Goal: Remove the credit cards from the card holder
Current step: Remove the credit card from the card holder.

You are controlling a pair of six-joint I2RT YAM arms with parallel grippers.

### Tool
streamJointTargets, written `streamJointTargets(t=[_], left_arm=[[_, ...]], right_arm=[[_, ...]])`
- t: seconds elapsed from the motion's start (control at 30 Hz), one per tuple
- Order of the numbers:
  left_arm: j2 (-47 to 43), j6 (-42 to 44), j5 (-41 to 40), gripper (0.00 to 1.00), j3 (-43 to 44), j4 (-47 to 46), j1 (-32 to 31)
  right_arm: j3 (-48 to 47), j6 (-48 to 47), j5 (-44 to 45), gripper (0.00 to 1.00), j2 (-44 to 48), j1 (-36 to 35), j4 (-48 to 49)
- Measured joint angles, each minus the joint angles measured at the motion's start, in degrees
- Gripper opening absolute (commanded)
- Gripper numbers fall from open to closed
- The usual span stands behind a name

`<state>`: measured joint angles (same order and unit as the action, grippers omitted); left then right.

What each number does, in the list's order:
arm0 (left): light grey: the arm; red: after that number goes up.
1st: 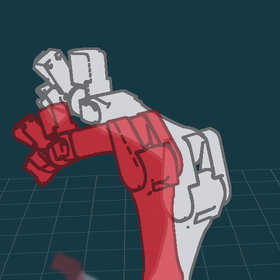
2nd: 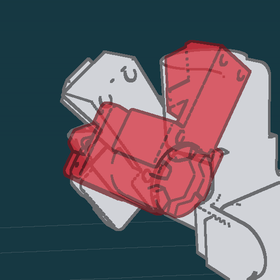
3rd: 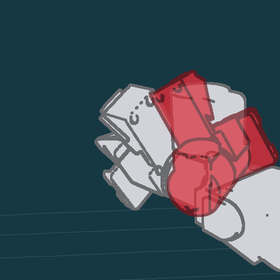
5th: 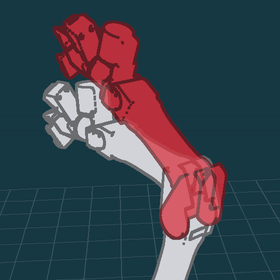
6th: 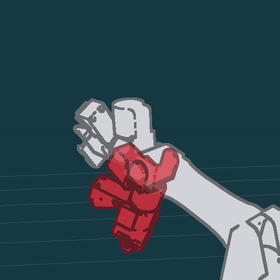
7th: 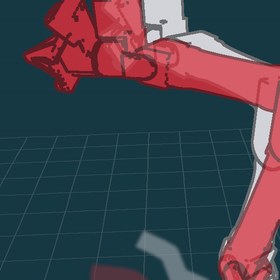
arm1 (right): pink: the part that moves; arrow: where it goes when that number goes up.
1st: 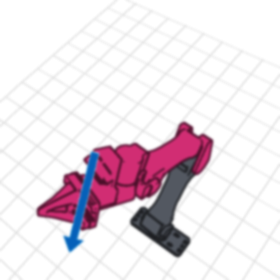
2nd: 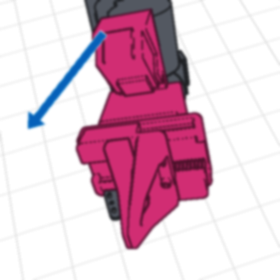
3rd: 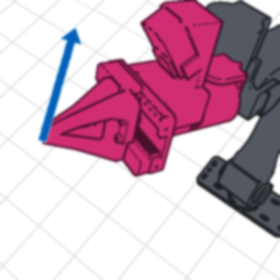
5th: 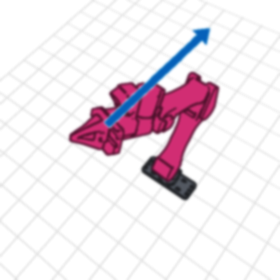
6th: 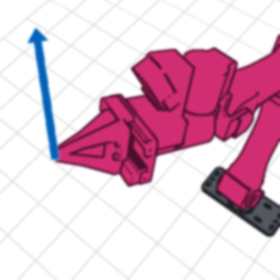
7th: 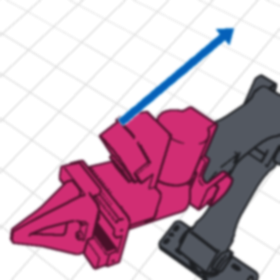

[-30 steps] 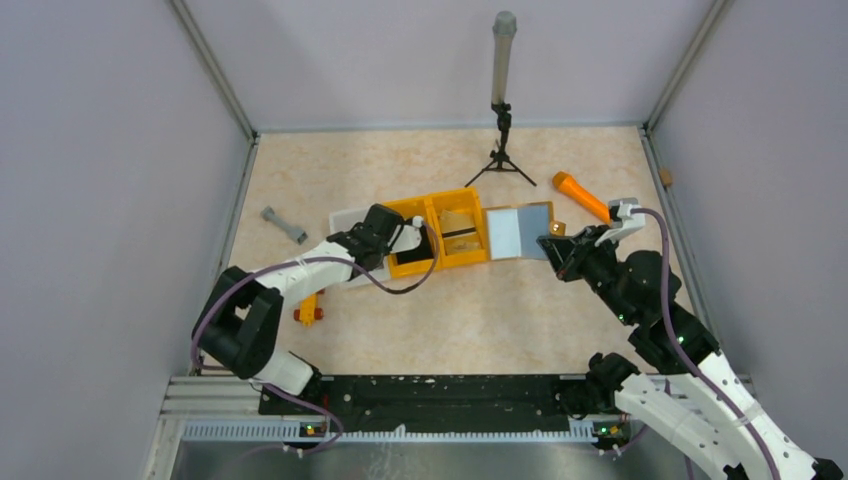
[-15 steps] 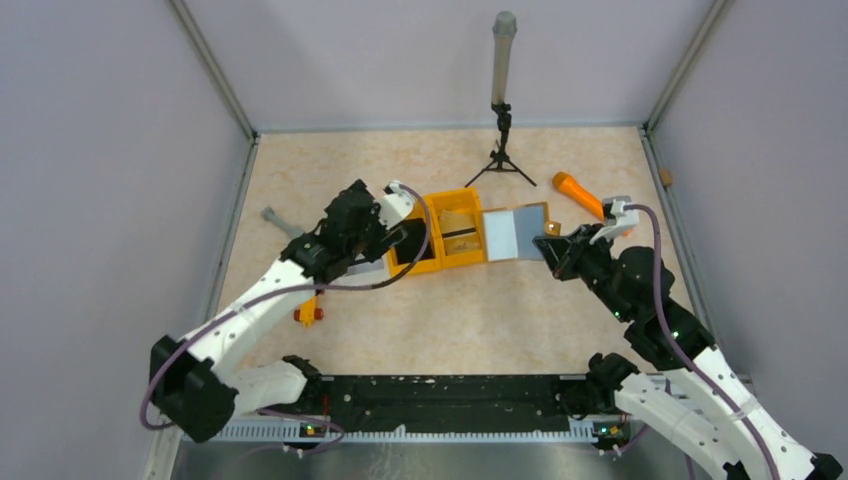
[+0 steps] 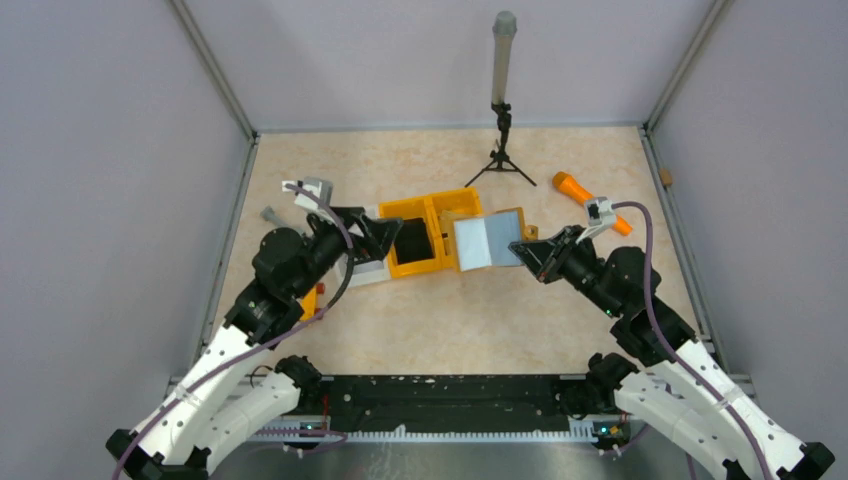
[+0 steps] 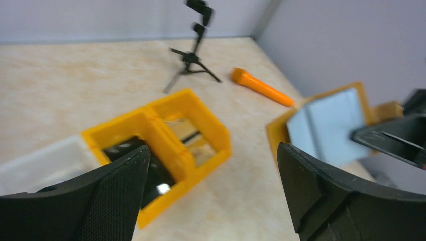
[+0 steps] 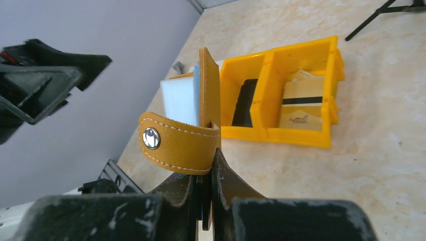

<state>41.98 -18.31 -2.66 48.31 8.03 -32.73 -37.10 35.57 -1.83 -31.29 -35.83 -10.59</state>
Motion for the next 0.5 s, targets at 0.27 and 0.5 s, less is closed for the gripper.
streamJointTargets(t=[0.27,0.5], left_arm=[[-1.7,-22.4,21.7,0.99,-21.1,-21.2,0.0],[2.8,-36.4,31.7,0.99,-29.2,-45.1,0.0]], right_arm=[[3.5,6.2,-8.5,0.00,-0.8,0.0,9.0],[5.7,10.5,-14.0,0.00,-3.6,0.0,15.8]])
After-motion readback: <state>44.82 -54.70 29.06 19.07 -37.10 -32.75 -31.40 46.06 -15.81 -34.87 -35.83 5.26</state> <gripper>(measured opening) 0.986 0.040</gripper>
